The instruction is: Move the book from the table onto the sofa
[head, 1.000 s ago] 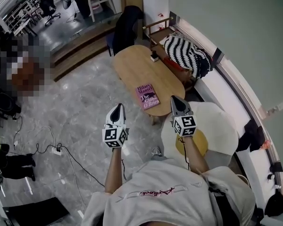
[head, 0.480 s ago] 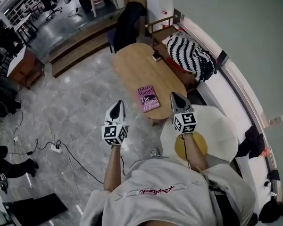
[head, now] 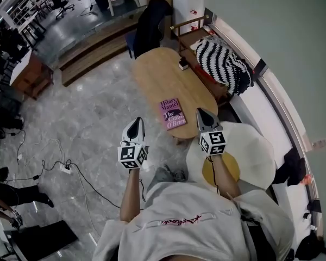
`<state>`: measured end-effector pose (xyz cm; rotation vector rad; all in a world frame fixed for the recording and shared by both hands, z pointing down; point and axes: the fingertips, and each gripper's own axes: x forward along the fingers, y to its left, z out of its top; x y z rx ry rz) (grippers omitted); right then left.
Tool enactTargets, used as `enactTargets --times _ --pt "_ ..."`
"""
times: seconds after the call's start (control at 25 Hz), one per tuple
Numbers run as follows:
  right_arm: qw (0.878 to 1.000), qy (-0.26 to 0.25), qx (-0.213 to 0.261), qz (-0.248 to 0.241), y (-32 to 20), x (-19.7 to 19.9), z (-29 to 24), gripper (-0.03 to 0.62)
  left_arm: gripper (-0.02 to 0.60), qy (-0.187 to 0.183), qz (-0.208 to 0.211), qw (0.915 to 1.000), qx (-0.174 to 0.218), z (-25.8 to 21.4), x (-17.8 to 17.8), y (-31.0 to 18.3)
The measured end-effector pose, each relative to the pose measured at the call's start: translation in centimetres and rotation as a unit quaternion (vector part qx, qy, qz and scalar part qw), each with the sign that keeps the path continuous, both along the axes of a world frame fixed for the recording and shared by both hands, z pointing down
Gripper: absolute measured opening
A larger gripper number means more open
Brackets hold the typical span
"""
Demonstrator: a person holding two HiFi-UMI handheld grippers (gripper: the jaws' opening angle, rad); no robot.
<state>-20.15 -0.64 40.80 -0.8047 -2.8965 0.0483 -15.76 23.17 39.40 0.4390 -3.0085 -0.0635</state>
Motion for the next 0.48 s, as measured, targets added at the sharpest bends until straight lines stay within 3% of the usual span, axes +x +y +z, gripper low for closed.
enactTargets --times 0.48 --pt "1.000 0.016 0.009 0.011 1.1 -3.3 1.5 0.008 0.009 0.018 0.009 0.9997 0.011 2.1 -3.8 1.2"
